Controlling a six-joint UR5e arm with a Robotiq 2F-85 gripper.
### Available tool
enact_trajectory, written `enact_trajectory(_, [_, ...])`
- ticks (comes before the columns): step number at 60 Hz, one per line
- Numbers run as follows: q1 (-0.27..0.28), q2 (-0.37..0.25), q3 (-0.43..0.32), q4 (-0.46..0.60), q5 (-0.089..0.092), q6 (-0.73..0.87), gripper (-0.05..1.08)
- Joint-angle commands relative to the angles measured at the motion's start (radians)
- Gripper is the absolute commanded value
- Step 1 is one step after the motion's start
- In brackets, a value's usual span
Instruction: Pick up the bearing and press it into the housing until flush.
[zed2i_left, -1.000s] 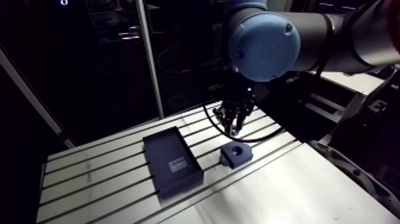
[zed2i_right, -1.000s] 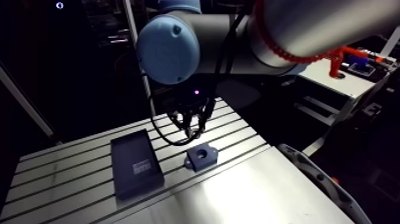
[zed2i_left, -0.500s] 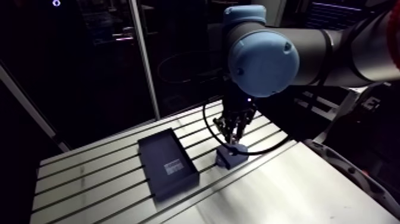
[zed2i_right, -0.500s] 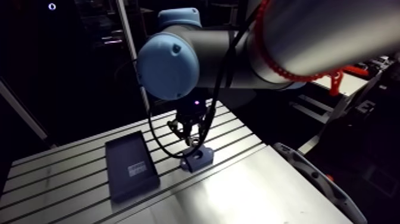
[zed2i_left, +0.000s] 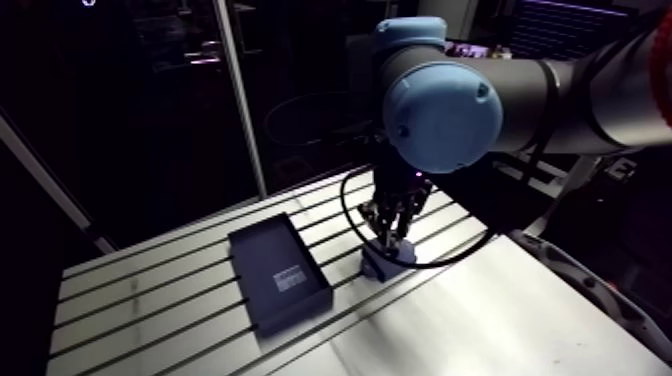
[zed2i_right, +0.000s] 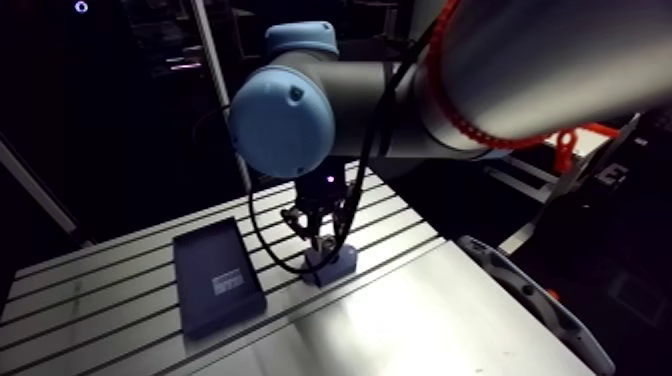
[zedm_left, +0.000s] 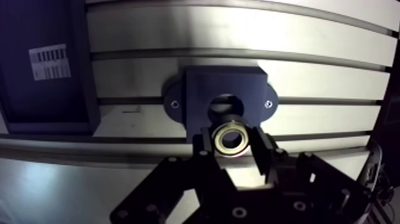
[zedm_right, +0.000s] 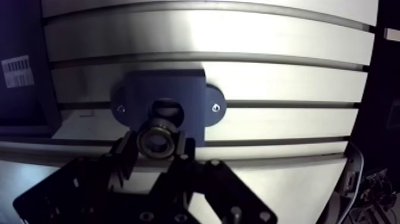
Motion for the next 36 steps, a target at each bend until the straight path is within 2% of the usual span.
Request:
enact_trajectory(1, [-0.008, 0.007, 0.006, -0.004, 0.001, 0.0, 0.7])
enact_trajectory(10, [-0.008, 0.007, 0.016, -0.039, 0.002, -0.003, 0.7])
enact_trajectory(36, [-0.008, 0.019, 0.029, -0.043, 0.001, -0.003, 0.7])
